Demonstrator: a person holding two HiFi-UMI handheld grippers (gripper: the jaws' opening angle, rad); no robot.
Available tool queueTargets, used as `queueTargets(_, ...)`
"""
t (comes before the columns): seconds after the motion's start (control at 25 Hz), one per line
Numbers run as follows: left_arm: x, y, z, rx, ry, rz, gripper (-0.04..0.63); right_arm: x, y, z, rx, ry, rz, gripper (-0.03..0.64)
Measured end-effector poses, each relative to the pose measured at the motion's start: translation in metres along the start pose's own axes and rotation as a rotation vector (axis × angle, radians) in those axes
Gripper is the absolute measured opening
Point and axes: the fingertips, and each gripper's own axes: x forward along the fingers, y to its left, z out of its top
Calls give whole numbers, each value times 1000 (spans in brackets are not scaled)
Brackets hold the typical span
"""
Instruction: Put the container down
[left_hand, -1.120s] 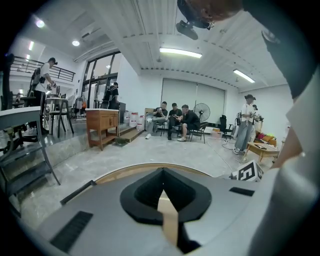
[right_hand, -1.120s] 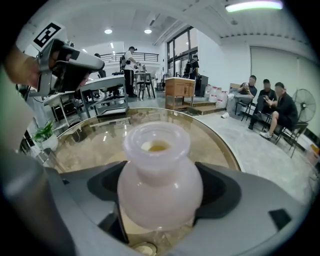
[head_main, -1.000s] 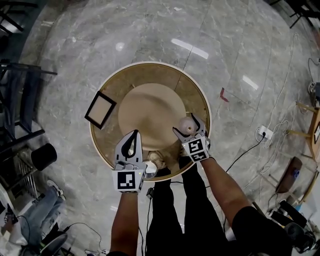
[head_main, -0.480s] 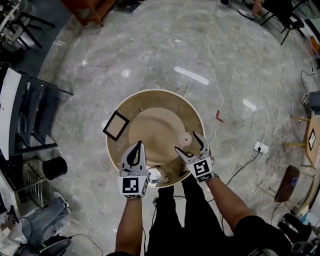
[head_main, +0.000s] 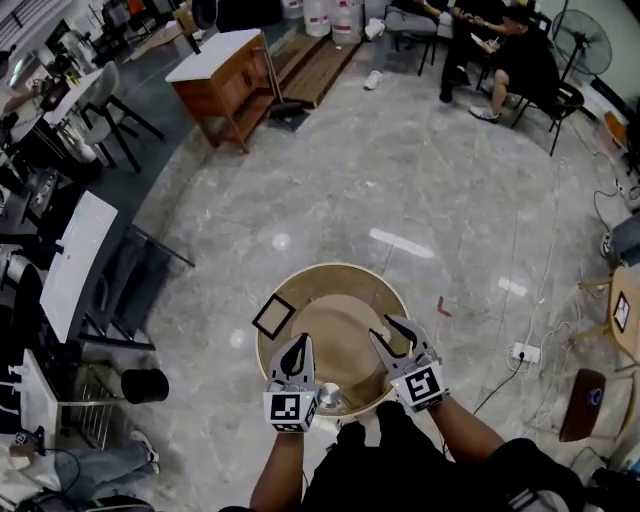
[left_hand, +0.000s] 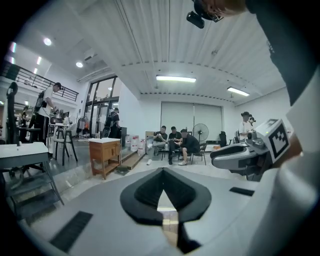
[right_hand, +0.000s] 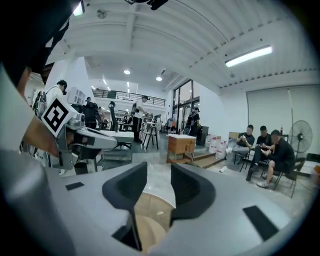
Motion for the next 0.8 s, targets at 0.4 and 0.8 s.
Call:
queueTargets(0.4, -38, -24, 67, 55, -104, -42, -2, -46, -2, 89, -56, -126, -65, 0)
queueTargets(0.8, -48, -41, 78, 114, -131, -55, -2, -60, 7, 118, -75, -194, -61, -2)
